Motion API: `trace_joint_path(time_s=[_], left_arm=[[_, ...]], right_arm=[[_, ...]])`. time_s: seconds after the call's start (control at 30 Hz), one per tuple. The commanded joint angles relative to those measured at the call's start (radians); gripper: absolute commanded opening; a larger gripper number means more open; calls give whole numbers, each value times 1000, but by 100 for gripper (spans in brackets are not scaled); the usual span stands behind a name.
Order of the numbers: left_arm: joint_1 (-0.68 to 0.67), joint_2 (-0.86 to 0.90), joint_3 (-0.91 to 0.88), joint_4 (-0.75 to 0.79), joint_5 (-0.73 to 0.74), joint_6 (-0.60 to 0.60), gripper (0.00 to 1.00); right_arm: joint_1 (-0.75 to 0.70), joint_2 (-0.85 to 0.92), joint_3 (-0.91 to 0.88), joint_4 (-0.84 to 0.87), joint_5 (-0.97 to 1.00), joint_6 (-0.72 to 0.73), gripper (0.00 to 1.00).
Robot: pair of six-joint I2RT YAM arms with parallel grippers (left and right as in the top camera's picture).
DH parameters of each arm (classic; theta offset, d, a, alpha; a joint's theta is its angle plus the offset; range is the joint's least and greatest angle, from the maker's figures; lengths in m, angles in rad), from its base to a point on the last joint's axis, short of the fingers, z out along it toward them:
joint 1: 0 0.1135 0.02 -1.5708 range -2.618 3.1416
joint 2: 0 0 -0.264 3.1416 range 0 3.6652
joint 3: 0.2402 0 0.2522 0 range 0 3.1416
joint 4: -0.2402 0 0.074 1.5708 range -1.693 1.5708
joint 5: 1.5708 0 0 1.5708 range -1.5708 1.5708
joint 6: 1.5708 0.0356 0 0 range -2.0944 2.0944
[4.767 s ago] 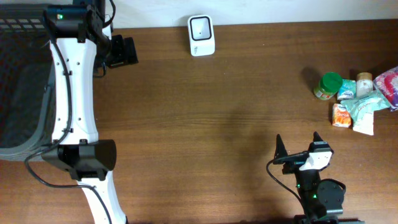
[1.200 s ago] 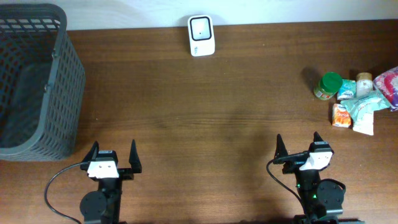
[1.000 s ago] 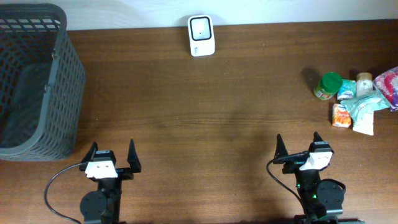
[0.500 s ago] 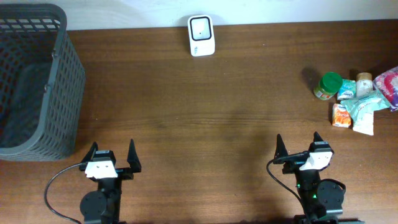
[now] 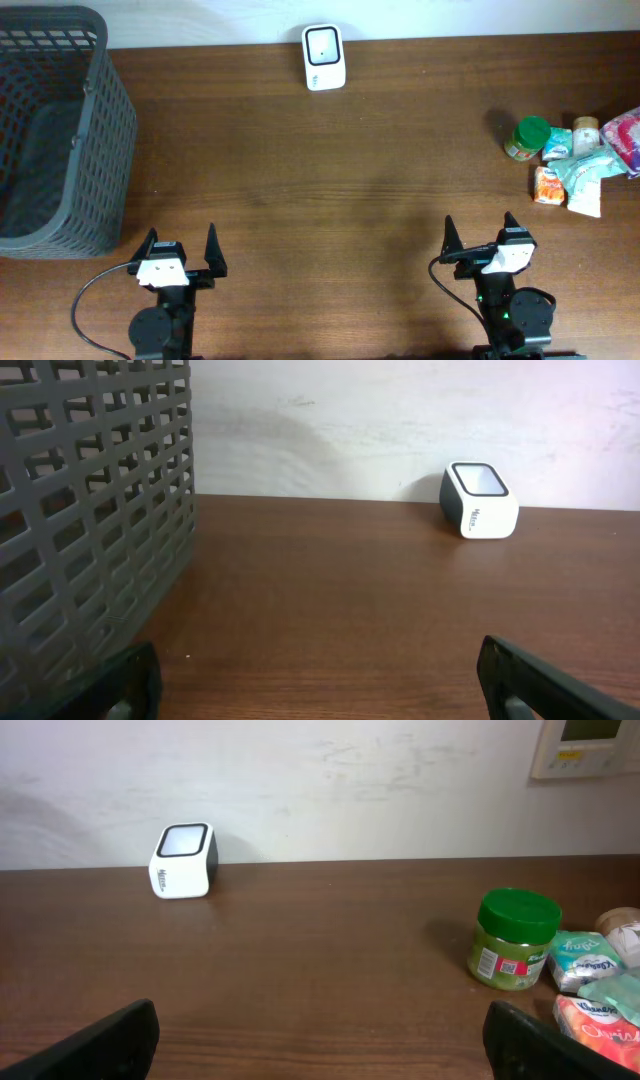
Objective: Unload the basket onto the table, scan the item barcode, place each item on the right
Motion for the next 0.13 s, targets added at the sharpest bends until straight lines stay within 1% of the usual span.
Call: trace_joint_path(time_s=[0.0, 0.1], left_arm=[[-3, -8, -6, -3, -3, -6, 99], [-3, -8, -6, -3, -3, -6, 99]], right_arm=[[6, -8, -9, -1, 5, 8, 99], [6, -8, -9, -1, 5, 8, 99]])
